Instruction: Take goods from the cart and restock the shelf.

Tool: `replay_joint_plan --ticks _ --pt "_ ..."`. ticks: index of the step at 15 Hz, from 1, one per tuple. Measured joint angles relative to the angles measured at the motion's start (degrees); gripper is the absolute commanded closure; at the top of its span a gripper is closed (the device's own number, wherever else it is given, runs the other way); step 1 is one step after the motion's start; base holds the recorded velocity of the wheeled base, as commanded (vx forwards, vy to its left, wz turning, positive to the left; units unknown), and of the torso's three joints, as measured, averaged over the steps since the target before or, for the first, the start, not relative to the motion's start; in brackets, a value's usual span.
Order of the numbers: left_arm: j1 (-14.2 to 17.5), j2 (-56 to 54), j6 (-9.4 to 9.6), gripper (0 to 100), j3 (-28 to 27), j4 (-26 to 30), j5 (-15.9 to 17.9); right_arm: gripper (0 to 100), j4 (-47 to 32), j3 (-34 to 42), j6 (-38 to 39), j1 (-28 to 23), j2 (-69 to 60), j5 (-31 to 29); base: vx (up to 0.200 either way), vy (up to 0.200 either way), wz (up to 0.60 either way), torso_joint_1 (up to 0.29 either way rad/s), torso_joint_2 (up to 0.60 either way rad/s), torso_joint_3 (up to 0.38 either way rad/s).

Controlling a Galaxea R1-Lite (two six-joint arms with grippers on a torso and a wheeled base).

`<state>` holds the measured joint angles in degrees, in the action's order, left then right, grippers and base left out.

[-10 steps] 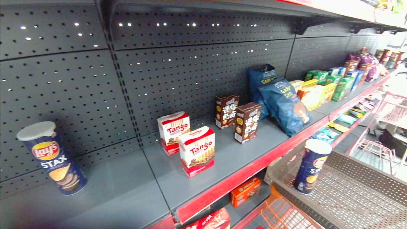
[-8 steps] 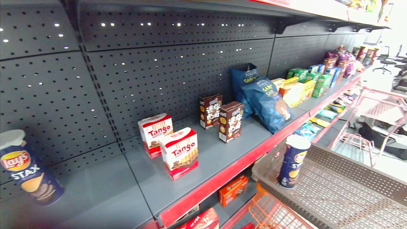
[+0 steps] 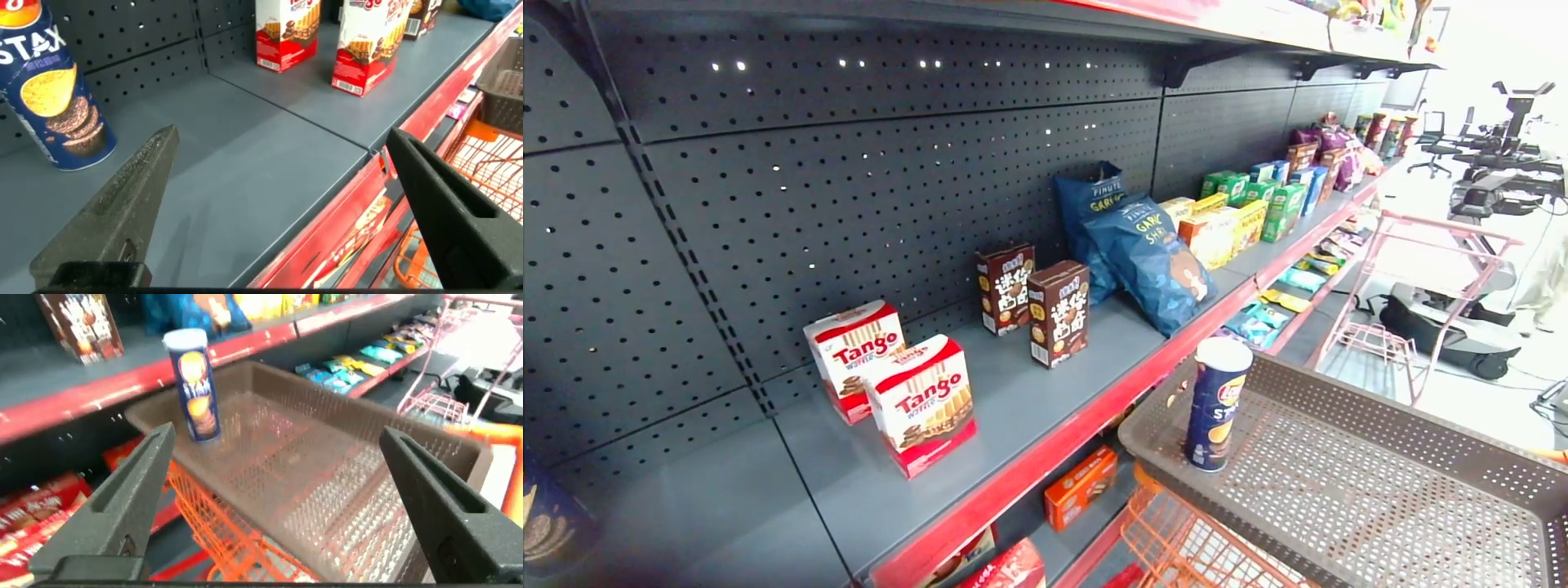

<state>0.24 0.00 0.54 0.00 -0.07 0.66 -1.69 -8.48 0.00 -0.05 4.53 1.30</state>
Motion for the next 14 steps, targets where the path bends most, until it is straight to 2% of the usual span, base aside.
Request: replay_joint_plan --ticks 3,4,7,10,14 --pt "0.0 0.0 0.0 0 0.0 0.0 0.0 0 -0.7 -11.7 0.0 0.3 13.3 0.5 0.0 0.0 0.0 0.0 0.0 0.0" --pt "0.0 0.0 0.01 0 0.0 0.0 0.0 0 -0.7 -13.2 -0.5 0.6 17.9 0.5 0.0 0.0 0.0 0.0 0.0 0.0" --pt "0.0 0.0 -0.02 0 0.0 0.0 0.0 0 4.8 -12.8 -1.7 2.2 32.2 1.9 0.0 0.0 0.0 0.0 0.0 0.0" --pt "0.0 0.0 -0.05 0 0.0 0.0 0.0 0 14.9 -12.3 -1.7 6.9 44.8 6.4 0.0 0.0 0.0 0.0 0.0 0.0" --pt "0.0 0.0 -0.02 0 0.0 0.0 0.0 0 25.0 -15.0 -1.6 11.5 60.9 7.8 0.0 0.0 0.0 0.0 0.0 0.0"
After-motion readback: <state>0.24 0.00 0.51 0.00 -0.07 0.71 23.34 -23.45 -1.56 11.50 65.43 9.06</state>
